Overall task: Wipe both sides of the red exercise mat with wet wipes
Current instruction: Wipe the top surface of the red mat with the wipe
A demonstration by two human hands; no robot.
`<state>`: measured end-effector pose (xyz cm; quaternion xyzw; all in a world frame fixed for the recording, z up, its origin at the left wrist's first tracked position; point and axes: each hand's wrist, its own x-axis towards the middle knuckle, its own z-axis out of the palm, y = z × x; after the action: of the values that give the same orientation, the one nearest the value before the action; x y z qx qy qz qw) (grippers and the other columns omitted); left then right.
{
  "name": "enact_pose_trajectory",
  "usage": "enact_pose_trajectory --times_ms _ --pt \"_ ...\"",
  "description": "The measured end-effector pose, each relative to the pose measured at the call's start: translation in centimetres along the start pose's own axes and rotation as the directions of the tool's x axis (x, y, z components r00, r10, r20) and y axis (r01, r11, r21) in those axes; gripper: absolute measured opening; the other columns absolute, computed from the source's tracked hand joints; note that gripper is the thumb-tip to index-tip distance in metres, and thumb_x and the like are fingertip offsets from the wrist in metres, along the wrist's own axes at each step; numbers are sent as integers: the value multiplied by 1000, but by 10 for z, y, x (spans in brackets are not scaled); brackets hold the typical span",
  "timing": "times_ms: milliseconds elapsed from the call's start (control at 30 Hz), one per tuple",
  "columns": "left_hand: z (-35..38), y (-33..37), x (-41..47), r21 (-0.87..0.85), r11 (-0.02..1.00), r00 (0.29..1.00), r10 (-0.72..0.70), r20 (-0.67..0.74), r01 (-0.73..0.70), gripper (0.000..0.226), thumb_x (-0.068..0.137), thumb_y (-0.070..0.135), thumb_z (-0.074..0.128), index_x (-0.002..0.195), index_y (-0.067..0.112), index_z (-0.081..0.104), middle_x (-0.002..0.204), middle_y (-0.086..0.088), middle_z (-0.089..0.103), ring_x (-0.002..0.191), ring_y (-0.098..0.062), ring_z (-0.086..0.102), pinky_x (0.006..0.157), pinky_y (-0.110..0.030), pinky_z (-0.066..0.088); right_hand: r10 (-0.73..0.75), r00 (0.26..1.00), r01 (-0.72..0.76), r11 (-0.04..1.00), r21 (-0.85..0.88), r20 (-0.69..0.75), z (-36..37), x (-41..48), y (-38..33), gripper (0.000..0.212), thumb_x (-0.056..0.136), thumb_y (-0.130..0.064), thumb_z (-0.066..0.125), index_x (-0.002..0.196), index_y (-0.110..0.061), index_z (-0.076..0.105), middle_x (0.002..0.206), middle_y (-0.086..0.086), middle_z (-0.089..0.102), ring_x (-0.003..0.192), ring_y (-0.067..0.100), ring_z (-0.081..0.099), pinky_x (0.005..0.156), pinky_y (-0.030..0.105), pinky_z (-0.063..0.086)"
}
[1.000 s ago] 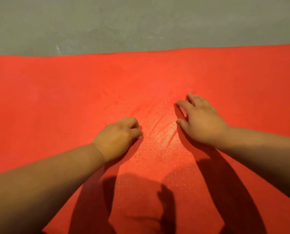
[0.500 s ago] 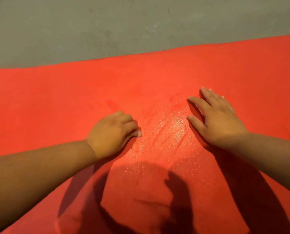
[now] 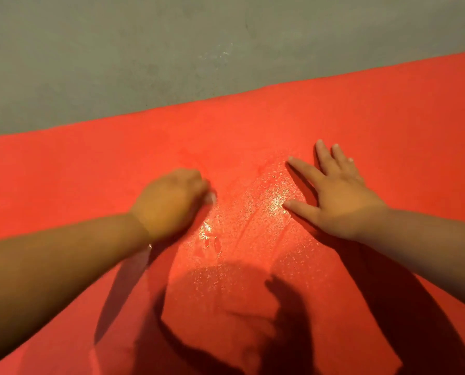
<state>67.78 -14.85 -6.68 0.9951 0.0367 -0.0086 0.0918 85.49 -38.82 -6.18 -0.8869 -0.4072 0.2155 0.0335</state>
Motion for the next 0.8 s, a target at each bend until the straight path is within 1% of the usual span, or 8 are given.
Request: enact_pose_trajectory --times_ms 133,233,367,467,567,600,700,800 --pt "-4 -44 52 -47 871 858 -490 -154 489 29 94 33 58 90 6 67 92 -19 59 91 -38 55 74 -40 39 94 995 -96 995 -37 -45 -6 18 -1 83 76 -77 39 146 -49 3 158 8 -13 143 41 -8 116 57 6" --pt "4 4 13 -73 981 981 -185 -50 181 27 95 36 53 85 14 65 82 -5 56 80 -29 57 66 -31 39 220 975 -220 975 -31 -7 -21 31 6 93 70 -80 47 146 -48 2 158 10 -11 140 52 -3 110 63 16" --pt "7 38 -16 -182 973 985 157 75 -141 21 89 35 51 81 18 60 79 1 52 74 -22 56 62 -30 44 332 941 -330 943 -40 57 -32 41 19 110 58 -86 50 147 -44 2 157 15 -1 137 55 5 107 65 24" --pt "8 -7 51 -124 968 967 -231 -104 218 28 94 35 55 89 9 64 90 -11 57 88 -32 56 73 -34 35 350 934 -346 936 -61 70 -27 43 18 108 61 -85 51 147 -44 -2 158 13 -5 139 52 1 107 66 23" --pt "3 -36 96 -254 773 758 -628 -178 581 25 94 32 57 85 9 60 95 -17 60 92 -34 55 70 -33 29 365 928 -360 930 -72 77 -27 45 19 109 61 -83 53 147 -44 -3 157 15 -7 139 53 -1 107 67 22" --pt "8 -27 90 -240 785 770 -614 -174 572 24 95 31 57 84 10 59 95 -17 60 91 -34 55 69 -33 28 358 930 -353 933 -64 84 -28 46 19 111 61 -83 53 148 -43 -2 157 16 -7 138 55 -1 107 67 22" --pt "13 38 32 -264 959 995 -103 19 104 19 95 27 54 86 12 58 87 -9 56 84 -27 53 73 -32 36 361 927 -359 933 -36 97 -33 45 17 111 61 -82 54 148 -42 -3 157 14 -9 139 53 -2 104 69 23" --pt "9 41 0 -311 889 920 380 96 -335 12 86 19 62 83 20 50 77 -2 54 75 -16 44 67 -28 38 363 923 -358 932 -61 131 -35 45 12 111 62 -81 56 147 -41 -3 157 15 -11 139 53 -3 99 72 24"
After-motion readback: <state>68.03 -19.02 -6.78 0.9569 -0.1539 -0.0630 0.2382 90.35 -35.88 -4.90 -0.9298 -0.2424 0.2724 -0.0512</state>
